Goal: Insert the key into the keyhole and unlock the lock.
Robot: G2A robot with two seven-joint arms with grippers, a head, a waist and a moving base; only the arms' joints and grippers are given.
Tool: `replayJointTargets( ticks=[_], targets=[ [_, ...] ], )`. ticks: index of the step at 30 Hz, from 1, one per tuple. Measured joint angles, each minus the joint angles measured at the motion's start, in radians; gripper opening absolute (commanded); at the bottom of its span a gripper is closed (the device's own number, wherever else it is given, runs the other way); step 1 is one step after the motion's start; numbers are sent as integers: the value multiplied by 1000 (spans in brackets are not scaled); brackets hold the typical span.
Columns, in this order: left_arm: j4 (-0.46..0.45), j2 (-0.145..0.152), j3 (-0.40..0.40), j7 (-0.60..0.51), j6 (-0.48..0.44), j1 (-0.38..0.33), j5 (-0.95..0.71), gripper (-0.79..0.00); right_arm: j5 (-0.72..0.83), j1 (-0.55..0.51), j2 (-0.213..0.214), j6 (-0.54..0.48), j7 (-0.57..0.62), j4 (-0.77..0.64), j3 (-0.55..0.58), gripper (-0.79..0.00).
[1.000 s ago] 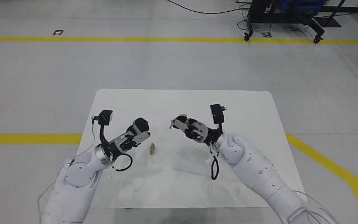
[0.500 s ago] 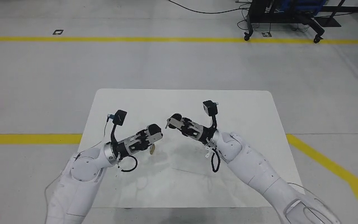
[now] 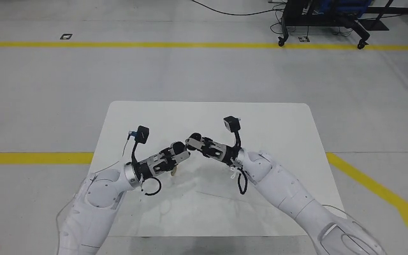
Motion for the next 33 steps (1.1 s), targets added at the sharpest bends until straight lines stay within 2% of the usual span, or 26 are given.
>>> replayJointTargets(
  ticks=[3,6,10,11,29,30,31,32,33],
  targets=[
    [0,1,3,17,14,-1,17,-471,14,0,-5,0,16,3,3,-785],
    [-1,2,10,25,18,0,6,-545,21,-2,-9,0,31,7,7,-785],
    [0,4,11,27,20,-1,5,-767,25,-5,-14,0,47,14,16,-785],
    [0,5,11,28,20,-1,5,-785,24,-5,-15,0,50,15,18,-785],
    [0,13,4,74,48,5,-5,-785,11,-30,-26,0,88,5,69,-785],
    [0,14,3,74,47,5,-9,-785,18,-32,-26,0,94,4,71,-597],
    [1,15,2,74,46,5,-12,-785,24,-32,-27,0,100,4,71,-71],
    [2,15,2,75,45,5,-16,-785,30,-32,-27,0,106,5,72,0],
    [3,15,1,77,44,5,-22,-785,37,-31,-28,0,113,7,74,0]
  ],
)
